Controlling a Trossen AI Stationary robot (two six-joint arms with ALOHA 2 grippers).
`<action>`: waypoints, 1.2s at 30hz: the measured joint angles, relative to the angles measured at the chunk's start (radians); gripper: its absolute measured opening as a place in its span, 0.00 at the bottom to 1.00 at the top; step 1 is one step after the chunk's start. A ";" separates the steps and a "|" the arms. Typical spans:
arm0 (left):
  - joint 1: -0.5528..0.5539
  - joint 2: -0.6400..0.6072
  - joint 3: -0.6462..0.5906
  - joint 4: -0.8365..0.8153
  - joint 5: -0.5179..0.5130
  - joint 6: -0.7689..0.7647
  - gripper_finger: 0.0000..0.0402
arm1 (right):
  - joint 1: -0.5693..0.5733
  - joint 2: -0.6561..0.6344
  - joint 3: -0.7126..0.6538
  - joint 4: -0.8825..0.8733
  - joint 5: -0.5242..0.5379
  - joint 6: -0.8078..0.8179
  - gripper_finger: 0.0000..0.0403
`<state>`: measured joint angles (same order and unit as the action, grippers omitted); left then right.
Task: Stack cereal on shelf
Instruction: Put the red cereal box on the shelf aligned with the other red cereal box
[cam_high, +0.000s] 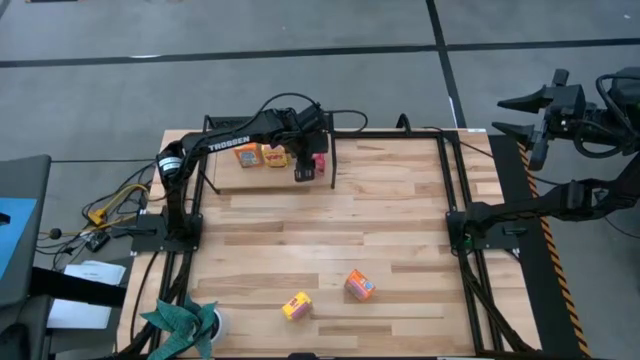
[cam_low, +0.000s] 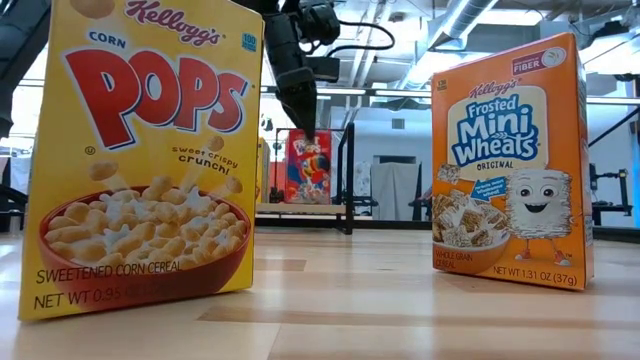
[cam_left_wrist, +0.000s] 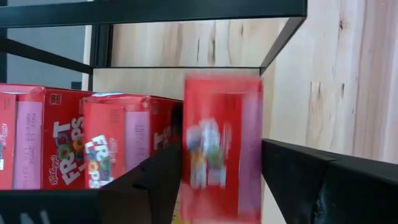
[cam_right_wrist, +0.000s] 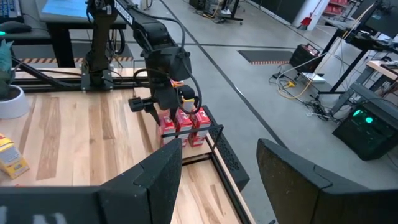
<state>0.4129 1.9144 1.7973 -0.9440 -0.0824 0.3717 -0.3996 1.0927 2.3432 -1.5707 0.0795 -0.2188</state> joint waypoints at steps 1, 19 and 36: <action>0.000 0.000 0.000 0.000 0.001 0.000 0.50 | 0.000 0.000 0.000 0.000 0.000 0.000 0.58; -0.001 0.000 0.067 -0.093 -0.042 -0.027 0.56 | 0.000 0.000 0.000 0.000 0.000 0.000 0.58; -0.020 0.000 0.241 -0.051 0.002 -0.155 0.50 | 0.000 0.000 0.000 0.000 0.000 0.000 0.58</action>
<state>0.3928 1.9148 2.0388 -0.9946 -0.0808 0.2170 -0.3996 1.0927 2.3432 -1.5711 0.0795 -0.2188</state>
